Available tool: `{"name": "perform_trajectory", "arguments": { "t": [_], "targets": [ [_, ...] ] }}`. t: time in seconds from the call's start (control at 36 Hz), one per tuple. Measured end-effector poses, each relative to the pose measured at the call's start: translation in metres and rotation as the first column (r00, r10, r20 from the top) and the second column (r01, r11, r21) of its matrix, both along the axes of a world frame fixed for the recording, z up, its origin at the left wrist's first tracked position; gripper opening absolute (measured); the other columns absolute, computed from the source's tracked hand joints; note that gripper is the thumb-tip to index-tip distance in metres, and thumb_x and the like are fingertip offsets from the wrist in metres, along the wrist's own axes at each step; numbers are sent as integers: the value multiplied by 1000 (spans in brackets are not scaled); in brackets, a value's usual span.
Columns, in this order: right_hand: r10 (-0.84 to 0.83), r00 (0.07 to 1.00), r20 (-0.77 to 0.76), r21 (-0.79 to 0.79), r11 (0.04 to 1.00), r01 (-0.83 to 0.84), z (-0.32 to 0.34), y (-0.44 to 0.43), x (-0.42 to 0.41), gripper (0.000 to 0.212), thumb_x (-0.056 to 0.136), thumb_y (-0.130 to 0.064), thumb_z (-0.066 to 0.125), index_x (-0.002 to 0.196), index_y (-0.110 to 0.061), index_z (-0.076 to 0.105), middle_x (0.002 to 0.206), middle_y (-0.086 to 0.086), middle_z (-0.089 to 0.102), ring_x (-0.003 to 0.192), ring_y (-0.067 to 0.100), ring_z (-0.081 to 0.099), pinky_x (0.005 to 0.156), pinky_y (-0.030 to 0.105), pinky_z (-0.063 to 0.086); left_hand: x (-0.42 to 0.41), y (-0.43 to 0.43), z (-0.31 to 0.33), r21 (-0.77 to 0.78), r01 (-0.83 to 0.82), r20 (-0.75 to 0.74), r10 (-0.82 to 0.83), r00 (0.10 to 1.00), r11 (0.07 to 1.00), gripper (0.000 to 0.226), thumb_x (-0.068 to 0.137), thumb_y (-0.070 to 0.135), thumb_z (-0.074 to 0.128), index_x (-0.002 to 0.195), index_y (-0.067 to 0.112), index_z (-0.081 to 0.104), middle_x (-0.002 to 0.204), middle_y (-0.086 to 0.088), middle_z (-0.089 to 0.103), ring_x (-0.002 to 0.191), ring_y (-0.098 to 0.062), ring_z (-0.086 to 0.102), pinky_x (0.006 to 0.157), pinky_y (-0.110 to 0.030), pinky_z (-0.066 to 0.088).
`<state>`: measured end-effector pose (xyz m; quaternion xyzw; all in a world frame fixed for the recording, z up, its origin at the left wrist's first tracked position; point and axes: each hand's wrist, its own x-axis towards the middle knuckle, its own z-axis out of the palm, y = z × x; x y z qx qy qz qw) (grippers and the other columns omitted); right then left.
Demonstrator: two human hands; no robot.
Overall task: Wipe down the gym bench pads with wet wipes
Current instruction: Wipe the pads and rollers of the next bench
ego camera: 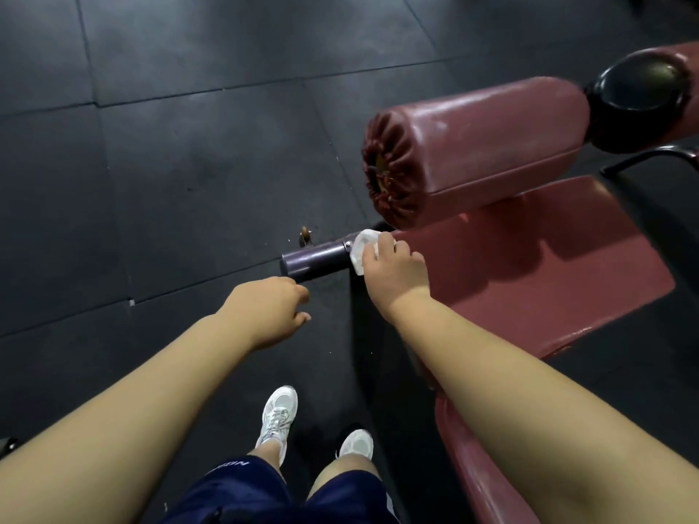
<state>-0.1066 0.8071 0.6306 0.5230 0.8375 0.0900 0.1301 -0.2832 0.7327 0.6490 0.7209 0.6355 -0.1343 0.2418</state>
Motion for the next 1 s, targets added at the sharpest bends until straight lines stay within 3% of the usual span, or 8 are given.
{"name": "perform_trajectory", "arguments": {
  "t": [0.08,0.19,0.28,0.36,0.56,0.67,0.89,1.0],
  "targets": [
    [-4,996,90,-24,1000,6,-19,1,-2,20,69,-19,62,85,-14,73,87,5,62,62,20,55,49,26,25,-5,3,-3,-12,32,-9,-32,999,999,35,94,46,44,123,30,54,124,8,53,115,-16,52,85,-36,50],
    [14,986,166,-71,997,-2,-9,-12,3,49,72,-6,30,89,-9,75,106,15,56,71,22,57,52,28,28,-5,7,-5,-17,71,7,-71,997,997,34,94,46,44,123,29,54,123,9,53,114,-16,52,84,-36,50],
    [104,974,203,-134,988,-78,-7,-28,19,35,77,-12,60,110,-3,67,129,24,50,90,30,57,62,33,41,-2,11,-5,-10,111,25,-111,993,994,34,94,46,44,122,30,54,123,9,53,113,-16,53,83,-35,50],
    [127,982,137,-155,982,-106,-6,-44,37,31,39,-6,78,70,-4,73,102,24,56,63,28,55,49,30,37,5,16,-4,11,157,46,-157,987,988,32,95,45,44,120,28,55,121,8,53,112,-16,53,81,-35,50],
    [230,971,60,-52,973,-227,-8,-91,80,28,58,-10,56,80,-3,72,92,12,53,58,24,49,48,29,29,32,25,2,47,263,109,-267,958,964,30,93,44,47,114,27,59,118,7,55,110,-16,53,78,-32,48],
    [225,974,30,-13,974,-224,-5,-113,96,12,51,-11,72,62,-13,68,86,8,56,56,23,48,49,28,26,54,30,4,80,324,150,-333,931,943,33,93,41,49,122,27,56,125,8,54,116,-16,51,85,-35,48],
    [-57,973,-225,-48,998,48,12,-151,130,25,55,-12,71,78,-20,68,74,3,54,52,24,50,45,27,32,100,36,1,173,443,246,-474,845,880,34,91,37,54,122,23,58,119,7,55,115,-17,50,92,-36,46],
    [-507,718,-477,-146,851,504,11,-180,143,25,80,-17,53,104,-21,60,85,7,49,60,32,54,44,32,39,116,38,-2,226,478,295,-527,797,849,30,90,33,58,116,20,61,117,6,52,112,-20,48,93,-39,47]
  ]
}}
